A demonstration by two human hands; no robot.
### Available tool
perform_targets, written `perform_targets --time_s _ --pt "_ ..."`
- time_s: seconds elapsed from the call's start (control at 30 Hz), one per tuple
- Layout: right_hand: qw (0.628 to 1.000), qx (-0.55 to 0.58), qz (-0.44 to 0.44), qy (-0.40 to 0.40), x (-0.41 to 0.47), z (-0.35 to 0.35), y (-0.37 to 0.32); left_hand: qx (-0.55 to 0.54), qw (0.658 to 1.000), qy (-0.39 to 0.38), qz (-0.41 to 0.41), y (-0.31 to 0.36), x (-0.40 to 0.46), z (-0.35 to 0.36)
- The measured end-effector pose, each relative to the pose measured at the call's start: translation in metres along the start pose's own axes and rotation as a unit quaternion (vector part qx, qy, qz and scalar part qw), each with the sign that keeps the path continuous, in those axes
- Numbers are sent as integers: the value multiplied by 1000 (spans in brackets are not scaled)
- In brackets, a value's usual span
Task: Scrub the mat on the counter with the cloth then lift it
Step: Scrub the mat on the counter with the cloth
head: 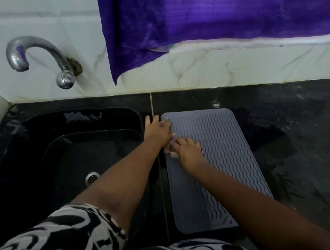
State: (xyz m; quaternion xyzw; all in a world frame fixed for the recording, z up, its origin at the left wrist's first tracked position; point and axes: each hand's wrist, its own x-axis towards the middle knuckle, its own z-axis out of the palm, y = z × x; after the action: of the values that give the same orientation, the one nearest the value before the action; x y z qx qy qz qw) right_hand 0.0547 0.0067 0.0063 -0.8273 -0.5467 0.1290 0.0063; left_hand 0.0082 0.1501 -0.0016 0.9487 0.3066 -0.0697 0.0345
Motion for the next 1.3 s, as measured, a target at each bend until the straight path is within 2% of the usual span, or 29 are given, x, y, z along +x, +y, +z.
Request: perform_targets --time_s 0.07,0.23,0.3,0.4,0.43,0.5,0.57,0.63,0.7,0.73,0.93,1.13,1.23,1.3 --pt "1000 1 -1 -11 -24 8 -1 17 999 -27 2 -3 -1 7" --pt "994 42 -32 -101 -134 26 -10 25 997 -65 -13 4 -1 9" --pt "986 97 -32 -131 -169 24 -12 29 998 -58 -8 0 -2 8" --pt "951 218 -15 -216 -154 -6 -11 39 996 -76 9 -1 -2 -2" --pt "943 253 -11 -214 -141 -13 -11 39 994 -98 14 0 -3 -7" --pt "956 265 1 -122 -107 -15 -12 34 993 -115 23 3 -9 -12" --pt "979 199 11 -30 -81 -7 -19 19 998 -44 38 5 -22 -11" --pt "996 90 21 0 -76 6 -24 -10 999 34 30 11 -43 0" --pt "1000 26 12 11 -88 19 -26 -48 998 11 26 19 -62 16" --pt "999 28 2 15 -97 23 -26 -45 999 -12 22 20 -68 23" --pt "993 77 -43 -75 -163 25 -22 26 998 -65 5 26 -65 21" --pt "977 102 -110 -149 -185 13 -18 -30 994 -109 -3 29 -77 17" --pt "952 206 -82 -212 -168 -5 -4 -43 994 -103 -2 26 -83 13" --pt "933 284 -34 -219 -158 -14 11 -42 995 -94 4 20 -89 14"
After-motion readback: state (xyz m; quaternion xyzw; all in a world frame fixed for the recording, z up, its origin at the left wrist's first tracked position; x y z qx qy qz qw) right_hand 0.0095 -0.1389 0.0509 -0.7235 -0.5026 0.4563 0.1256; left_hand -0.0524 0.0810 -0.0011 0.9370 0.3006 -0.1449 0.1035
